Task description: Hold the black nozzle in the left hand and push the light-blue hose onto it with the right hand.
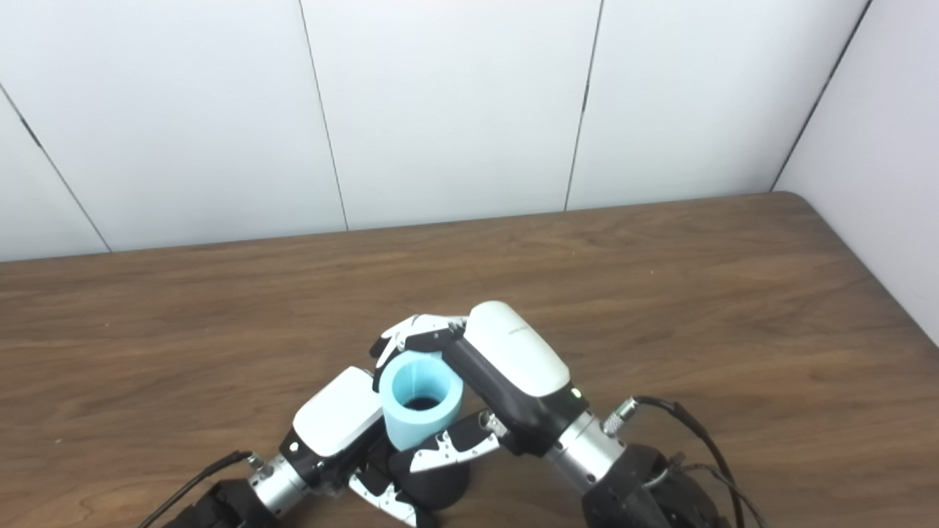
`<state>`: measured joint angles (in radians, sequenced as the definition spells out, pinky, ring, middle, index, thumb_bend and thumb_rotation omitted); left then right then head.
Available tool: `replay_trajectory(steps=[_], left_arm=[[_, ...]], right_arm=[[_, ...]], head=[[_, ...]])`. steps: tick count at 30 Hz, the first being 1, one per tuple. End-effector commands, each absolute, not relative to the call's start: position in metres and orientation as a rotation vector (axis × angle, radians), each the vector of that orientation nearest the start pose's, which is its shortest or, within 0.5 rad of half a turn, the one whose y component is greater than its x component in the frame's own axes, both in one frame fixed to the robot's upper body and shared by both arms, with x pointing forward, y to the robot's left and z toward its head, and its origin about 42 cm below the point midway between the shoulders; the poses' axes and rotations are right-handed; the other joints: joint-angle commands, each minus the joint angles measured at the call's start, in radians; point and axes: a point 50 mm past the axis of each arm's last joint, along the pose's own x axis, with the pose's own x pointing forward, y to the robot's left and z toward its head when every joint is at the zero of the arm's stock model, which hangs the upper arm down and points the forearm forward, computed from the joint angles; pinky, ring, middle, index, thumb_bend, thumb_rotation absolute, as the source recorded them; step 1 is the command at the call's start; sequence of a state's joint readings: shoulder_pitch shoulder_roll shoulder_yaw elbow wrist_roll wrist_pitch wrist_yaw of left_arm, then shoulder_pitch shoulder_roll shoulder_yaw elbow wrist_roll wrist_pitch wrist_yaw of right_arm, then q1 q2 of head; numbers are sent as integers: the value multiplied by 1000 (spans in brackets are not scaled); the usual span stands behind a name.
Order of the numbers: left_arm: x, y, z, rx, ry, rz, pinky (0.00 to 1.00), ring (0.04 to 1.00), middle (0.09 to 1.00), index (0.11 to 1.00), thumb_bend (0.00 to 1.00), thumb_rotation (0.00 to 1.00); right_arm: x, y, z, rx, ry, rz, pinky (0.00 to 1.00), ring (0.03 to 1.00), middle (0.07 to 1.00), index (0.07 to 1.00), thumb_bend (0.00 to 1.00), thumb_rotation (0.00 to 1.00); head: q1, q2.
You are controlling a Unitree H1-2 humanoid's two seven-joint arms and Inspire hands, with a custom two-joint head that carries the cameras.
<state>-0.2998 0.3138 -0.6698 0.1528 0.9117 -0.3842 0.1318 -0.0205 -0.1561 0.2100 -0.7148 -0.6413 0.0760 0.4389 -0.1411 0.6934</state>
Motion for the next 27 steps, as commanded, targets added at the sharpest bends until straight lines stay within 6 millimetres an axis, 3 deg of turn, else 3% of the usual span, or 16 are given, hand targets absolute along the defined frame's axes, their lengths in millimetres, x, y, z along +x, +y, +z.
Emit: replay_trajectory(steps=[1, 27], left_arm=[[261, 134, 49, 1198, -534, -960, 126, 172, 471, 481, 524, 0], [260, 133, 50, 1203, -522, -964, 138, 185, 471, 483, 524, 0]], right_arm=[[226, -172, 268, -813, -591, 385, 412, 602, 684, 484, 507, 128], [227, -174, 268, -983, -738, 343, 463, 668, 686, 485, 509, 132]], head=[[-1, 1], [0, -1]])
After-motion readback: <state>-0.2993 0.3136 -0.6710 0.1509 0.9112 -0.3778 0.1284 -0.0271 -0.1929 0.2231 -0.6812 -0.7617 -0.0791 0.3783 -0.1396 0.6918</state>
